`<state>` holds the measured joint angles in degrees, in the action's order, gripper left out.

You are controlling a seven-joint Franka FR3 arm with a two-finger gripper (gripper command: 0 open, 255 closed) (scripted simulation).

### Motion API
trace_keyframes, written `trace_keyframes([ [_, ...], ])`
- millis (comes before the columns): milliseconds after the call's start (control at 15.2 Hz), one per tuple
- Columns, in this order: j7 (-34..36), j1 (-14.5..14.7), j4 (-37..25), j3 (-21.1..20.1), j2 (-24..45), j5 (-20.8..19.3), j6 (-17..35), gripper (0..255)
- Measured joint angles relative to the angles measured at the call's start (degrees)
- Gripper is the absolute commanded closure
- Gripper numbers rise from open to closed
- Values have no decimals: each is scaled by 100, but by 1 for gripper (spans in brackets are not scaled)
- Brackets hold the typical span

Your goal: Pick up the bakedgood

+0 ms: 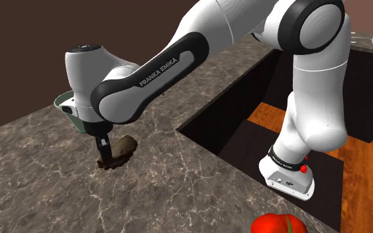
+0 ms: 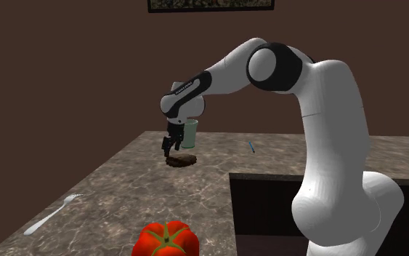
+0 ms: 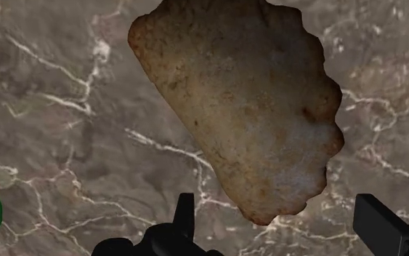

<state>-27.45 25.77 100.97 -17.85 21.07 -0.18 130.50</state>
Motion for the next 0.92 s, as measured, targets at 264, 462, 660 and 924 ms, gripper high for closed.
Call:
trace_keyframes([
  [264,-2,16,104,20,139,-40,238,0],
  [462,-9,14,125,22,151,-43,280,255],
  [660,-9,14,130,20,146,-42,284,255],
  [924,-7,15,137,19,142,-41,291,255],
])
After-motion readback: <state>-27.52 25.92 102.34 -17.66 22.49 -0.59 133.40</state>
